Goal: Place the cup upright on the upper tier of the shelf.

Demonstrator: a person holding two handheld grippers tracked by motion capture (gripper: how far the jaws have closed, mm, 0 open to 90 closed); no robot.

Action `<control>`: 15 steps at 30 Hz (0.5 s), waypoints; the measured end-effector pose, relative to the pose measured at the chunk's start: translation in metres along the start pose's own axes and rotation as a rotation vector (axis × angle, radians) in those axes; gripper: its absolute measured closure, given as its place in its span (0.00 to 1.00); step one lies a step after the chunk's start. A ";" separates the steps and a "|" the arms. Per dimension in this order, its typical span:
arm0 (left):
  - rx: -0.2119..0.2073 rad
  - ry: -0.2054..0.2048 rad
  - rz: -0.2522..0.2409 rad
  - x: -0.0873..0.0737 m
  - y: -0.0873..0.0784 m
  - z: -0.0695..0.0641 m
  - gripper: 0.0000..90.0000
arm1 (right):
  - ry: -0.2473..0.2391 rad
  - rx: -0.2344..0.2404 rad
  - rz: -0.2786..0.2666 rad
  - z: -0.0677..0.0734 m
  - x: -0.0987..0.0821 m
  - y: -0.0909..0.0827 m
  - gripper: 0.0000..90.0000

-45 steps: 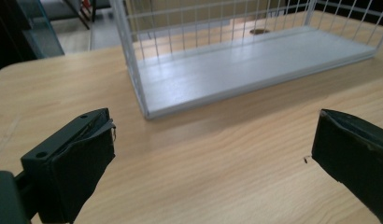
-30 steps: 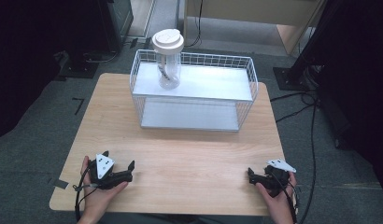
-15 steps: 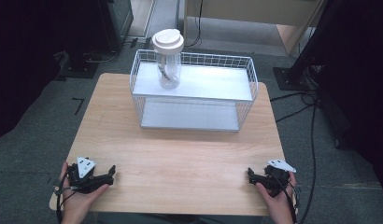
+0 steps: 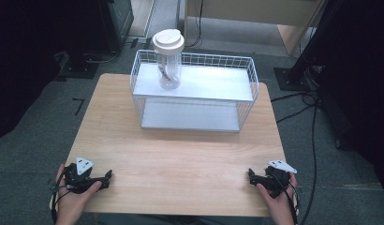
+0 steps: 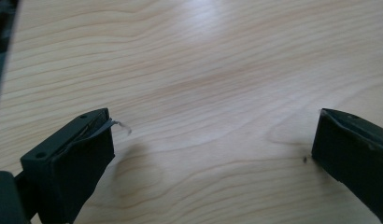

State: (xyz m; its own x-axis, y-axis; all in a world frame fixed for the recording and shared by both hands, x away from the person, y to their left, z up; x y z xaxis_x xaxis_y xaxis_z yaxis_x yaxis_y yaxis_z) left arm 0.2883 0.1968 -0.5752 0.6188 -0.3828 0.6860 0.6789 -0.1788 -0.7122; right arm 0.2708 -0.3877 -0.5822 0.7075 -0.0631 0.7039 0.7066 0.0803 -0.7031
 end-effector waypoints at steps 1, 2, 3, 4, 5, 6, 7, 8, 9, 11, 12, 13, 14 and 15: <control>-0.012 0.004 0.001 0.001 0.001 -0.001 0.00 | 0.000 0.000 0.000 0.000 0.000 0.000 0.02; -0.021 0.002 0.005 0.002 0.002 -0.002 0.00 | 0.000 0.000 -0.001 0.000 0.000 0.000 0.02; -0.023 0.002 0.004 0.003 0.003 -0.003 0.00 | -0.002 0.000 -0.001 0.000 0.000 0.000 0.02; -0.027 -0.001 0.004 0.003 0.004 -0.003 0.00 | 0.001 0.000 0.000 0.000 0.000 0.000 0.02; -0.034 -0.009 0.007 0.004 0.005 -0.003 0.00 | 0.001 0.000 0.000 0.000 0.000 0.000 0.02; -0.037 -0.006 0.008 0.004 0.005 -0.002 0.00 | 0.001 0.000 0.000 0.000 0.000 0.000 0.02; -0.037 0.001 0.005 0.005 0.005 -0.003 0.00 | 0.001 0.000 0.000 0.000 0.000 0.000 0.02; -0.051 0.020 -0.001 0.006 0.006 -0.005 0.00 | 0.001 0.000 0.001 0.000 0.000 0.000 0.02; -0.051 0.020 -0.001 0.006 0.006 -0.005 0.00 | 0.001 0.000 0.001 0.000 0.000 0.000 0.02; -0.063 0.028 0.000 0.006 0.006 -0.006 0.00 | 0.001 0.001 0.000 0.000 0.000 0.000 0.02; -0.066 0.028 0.000 0.006 0.006 -0.006 0.00 | 0.001 0.000 0.000 0.000 0.000 0.000 0.02; -0.070 0.025 0.001 0.006 0.006 -0.006 0.00 | 0.001 0.001 0.000 0.000 0.000 0.000 0.02; -0.074 0.022 0.002 0.006 0.006 -0.006 0.00 | 0.001 0.001 0.000 0.000 0.000 0.000 0.02; -0.077 0.021 0.006 0.005 0.006 -0.006 0.00 | 0.001 0.001 0.000 0.000 0.000 0.000 0.02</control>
State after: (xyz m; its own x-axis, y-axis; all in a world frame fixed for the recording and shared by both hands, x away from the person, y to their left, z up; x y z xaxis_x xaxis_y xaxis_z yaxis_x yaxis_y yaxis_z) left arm 0.2935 0.1885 -0.5768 0.6138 -0.4025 0.6791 0.6425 -0.2452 -0.7260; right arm 0.2708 -0.3876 -0.5822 0.7074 -0.0645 0.7039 0.7067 0.0809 -0.7028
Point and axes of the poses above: each handheld gripper's, and its own axes: y roughly forward along the jaws, x roughly out of its top, z roughly to its left, the point moved 8 cm from there along y, roughly forward along the jaws, and after that the axes turned 6 degrees about y, right-handed, at the moved point
